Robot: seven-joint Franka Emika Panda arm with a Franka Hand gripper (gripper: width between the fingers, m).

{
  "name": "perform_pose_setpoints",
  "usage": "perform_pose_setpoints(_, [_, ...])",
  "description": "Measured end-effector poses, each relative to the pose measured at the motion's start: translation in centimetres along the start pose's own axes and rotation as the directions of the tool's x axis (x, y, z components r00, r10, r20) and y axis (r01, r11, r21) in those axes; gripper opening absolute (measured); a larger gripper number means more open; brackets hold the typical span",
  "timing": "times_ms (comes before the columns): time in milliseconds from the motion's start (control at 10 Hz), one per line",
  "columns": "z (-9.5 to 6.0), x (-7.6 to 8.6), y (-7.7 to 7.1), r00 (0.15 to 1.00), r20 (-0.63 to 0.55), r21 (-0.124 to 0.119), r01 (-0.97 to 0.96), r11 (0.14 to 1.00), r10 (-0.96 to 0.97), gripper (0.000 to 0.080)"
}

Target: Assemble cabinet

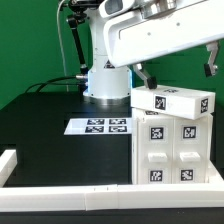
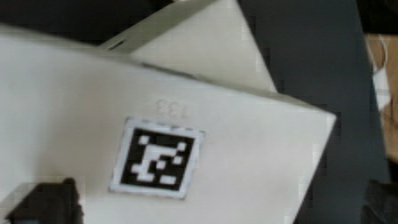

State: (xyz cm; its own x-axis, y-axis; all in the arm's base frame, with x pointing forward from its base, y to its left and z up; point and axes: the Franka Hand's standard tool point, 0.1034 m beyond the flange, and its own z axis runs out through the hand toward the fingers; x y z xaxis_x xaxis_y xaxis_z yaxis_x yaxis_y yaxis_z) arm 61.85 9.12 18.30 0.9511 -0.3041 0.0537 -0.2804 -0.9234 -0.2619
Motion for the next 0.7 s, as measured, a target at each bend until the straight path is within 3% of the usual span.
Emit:
perform_pose_setpoints(200, [0.31,0.22,-0.37,0.978,0.027,-0.042,0.206,0.978,-0.205,0.0797])
perform_pose_setpoints(500, [0.33,0.33,0.03,0.909,0.035,-0.038,0.416,0.908,-0.415,0.0797])
perform_pose_setpoints(700, [0.43,0.43,0.46,0.804,0.045,-0.033,0.594,0.804,-0.593,0.0797])
